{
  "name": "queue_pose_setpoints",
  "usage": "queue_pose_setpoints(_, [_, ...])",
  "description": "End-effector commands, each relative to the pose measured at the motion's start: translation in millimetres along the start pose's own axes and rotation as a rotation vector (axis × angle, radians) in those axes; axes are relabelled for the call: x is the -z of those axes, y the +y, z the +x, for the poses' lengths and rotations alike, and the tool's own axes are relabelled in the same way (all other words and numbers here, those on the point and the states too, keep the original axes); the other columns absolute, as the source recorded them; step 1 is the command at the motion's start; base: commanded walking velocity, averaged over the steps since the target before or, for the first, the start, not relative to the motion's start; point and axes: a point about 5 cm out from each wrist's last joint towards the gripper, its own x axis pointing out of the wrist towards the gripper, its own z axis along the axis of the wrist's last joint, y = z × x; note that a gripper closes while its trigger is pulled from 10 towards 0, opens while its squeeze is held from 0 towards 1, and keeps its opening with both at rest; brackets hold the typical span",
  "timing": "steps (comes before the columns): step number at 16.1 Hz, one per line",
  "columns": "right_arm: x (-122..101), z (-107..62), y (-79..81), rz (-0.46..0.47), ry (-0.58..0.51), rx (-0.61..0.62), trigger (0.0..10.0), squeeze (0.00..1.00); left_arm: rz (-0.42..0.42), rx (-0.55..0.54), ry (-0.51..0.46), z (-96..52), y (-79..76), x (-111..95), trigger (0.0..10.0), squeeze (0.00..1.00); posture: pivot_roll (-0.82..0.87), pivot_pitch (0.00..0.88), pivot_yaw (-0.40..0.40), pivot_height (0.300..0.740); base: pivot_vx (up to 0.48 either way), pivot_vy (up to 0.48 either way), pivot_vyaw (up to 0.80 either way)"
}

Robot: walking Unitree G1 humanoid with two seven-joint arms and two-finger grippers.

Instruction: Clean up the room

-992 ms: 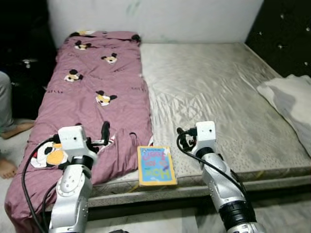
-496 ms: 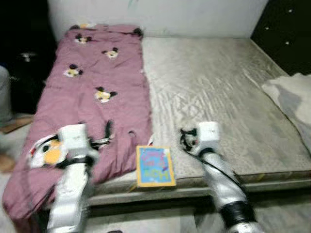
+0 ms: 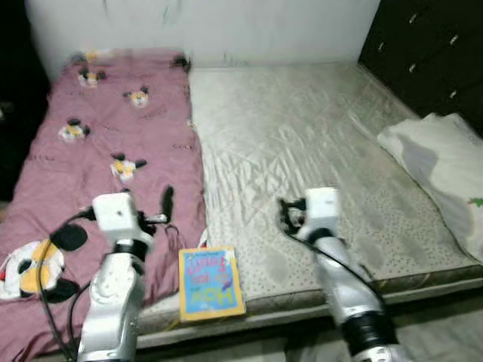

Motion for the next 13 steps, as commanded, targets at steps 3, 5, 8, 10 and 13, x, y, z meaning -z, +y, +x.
queue_pose_setpoints(3, [2.5,-1.3,-8.9,-0.007,0.015,0.03,10.0,0.0,-0.014,0.001,0.015,0.2,-4.0,2.9,10.0,0.0,0.05,0.075,-0.032,0.74,0.0,0.0,0.0])
queue_pose_setpoints(5, [2.9,-0.9,-9.2,-0.003,0.02,0.033,10.0,0.0,-0.019,-0.017,0.021,1.4,-4.1,3.3,10.0,0.0,0.05,0.075,-0.032,0.74,0.0,0.0,-0.8])
queue_pose_setpoints(8, [2.8,-0.9,-8.5,-0.012,0.015,0.025,10.0,0.0,-0.024,-0.029,0.027,2.1,-2.4,3.8,10.0,0.0,0.05,0.073,-0.032,0.74,0.0,0.0,-0.45])
queue_pose_setpoints(10, [5.2,-1.7,-7.7,-0.01,0.024,0.024,10.0,0.0,-0.029,-0.029,0.028,1.9,-2.2,3.8,10.0,0.0,0.05,0.074,-0.033,0.74,0.0,0.439,0.0])
queue_pose_setpoints(13, [6.4,-1.7,-7.6,-0.015,0.032,0.022,10.0,0.0,-0.031,-0.031,0.038,2.3,-2.6,4.9,10.0,0.0,0.05,0.074,-0.033,0.74,0.0,0.48,0.0])
